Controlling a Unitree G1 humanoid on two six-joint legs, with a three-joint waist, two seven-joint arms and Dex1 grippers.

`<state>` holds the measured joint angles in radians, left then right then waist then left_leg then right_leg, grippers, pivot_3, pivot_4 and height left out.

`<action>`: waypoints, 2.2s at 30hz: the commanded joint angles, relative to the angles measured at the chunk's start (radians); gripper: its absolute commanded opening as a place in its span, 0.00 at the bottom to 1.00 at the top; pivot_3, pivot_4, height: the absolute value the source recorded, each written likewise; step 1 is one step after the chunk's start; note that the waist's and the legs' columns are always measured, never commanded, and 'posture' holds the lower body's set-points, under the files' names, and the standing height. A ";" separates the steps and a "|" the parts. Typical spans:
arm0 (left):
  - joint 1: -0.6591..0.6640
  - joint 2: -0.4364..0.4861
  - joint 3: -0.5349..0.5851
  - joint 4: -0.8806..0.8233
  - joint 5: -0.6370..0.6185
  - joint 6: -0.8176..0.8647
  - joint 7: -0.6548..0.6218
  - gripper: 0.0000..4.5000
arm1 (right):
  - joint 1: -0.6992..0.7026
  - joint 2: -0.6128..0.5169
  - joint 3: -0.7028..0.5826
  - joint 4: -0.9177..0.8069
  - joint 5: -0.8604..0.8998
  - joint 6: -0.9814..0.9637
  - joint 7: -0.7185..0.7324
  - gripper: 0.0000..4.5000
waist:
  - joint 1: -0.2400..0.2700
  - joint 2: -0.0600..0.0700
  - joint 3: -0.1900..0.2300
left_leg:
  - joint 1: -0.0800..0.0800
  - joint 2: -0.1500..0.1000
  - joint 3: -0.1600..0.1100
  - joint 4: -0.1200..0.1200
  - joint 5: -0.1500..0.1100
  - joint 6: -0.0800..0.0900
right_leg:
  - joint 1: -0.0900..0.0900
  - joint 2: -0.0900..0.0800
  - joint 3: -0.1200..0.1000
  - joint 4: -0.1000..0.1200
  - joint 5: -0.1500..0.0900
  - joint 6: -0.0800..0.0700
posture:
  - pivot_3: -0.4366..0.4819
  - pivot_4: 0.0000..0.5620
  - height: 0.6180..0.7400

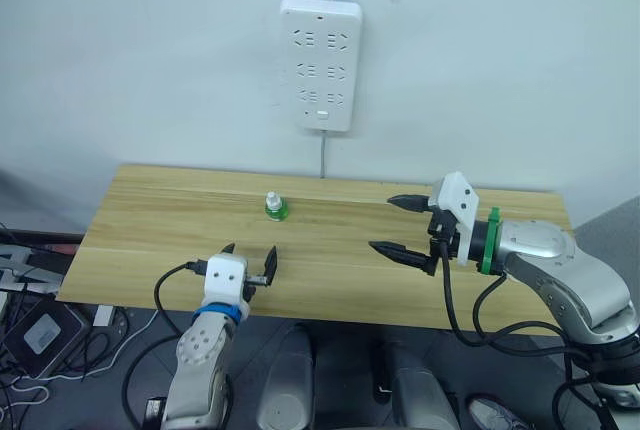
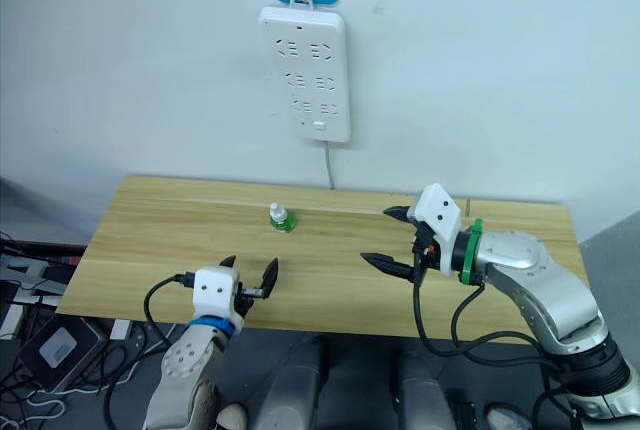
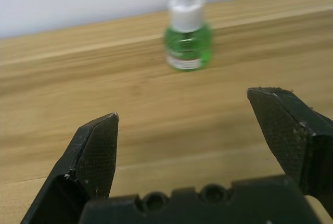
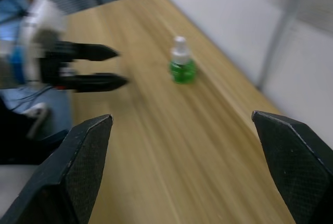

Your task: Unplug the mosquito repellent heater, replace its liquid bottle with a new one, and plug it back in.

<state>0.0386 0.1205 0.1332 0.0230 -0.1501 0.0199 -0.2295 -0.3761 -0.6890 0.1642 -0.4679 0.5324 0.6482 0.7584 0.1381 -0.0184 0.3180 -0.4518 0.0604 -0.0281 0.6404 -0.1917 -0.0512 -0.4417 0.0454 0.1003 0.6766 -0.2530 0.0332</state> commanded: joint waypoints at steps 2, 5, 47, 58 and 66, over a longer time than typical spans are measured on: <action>-0.152 0.004 0.019 0.240 -0.025 -0.102 -0.043 1.00 | -0.069 0.016 0.007 -0.012 0.017 0.047 0.024 0.99 | 0.004 0.000 0.001 | 0.000 0.000 0.000 -0.001 0.000 0.000 | 0.000 0.000 0.000 -0.001 0.002 0.004 | 0.86 0.64 1.00; -0.250 0.007 0.022 0.402 -0.019 -0.164 -0.057 1.00 | -0.085 0.029 0.005 -0.017 0.015 0.073 0.017 0.99 | 0.008 -0.003 0.002 | 0.000 0.000 0.000 -0.002 0.000 0.000 | 0.000 0.000 -0.001 -0.002 0.002 0.004 | 0.85 0.65 1.00; -0.561 0.323 -0.372 0.233 -0.145 -0.001 -1.098 0.49 | 0.045 0.100 0.048 -0.017 -0.094 -0.056 0.044 0.96 | 0.033 -0.005 0.004 | 0.000 0.001 -0.001 -0.010 0.001 -0.003 | -0.001 0.002 -0.003 -0.006 0.001 0.003 | 0.83 0.52 1.00; -0.584 0.284 -0.365 0.225 -0.148 0.055 -1.127 0.49 | 0.048 0.162 0.066 -0.032 -0.125 -0.051 -0.007 0.72 | 0.020 -0.005 0.004 | 0.000 0.002 -0.002 -0.010 0.001 -0.003 | -0.001 0.003 -0.004 -0.004 0.001 0.003 | 0.81 0.51 1.00; -0.562 0.297 -0.362 0.191 -0.149 0.088 -1.132 0.49 | 0.030 0.190 0.055 -0.022 -0.100 -0.057 0.008 0.33 | 0.018 -0.005 0.004 | 0.000 0.002 -0.002 -0.010 0.001 -0.003 | -0.001 0.003 -0.004 -0.003 0.001 0.003 | 0.82 0.52 1.00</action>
<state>-0.5339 0.4117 -0.2308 0.2672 -0.2773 0.1045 -1.3476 -0.3374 -0.5025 0.2289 -0.4562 0.4142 0.6056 0.7582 0.1565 -0.0237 0.3223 -0.4516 0.0620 -0.0303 0.6307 -0.1910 -0.0547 -0.4430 0.0481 0.0966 0.6736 -0.2518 0.0360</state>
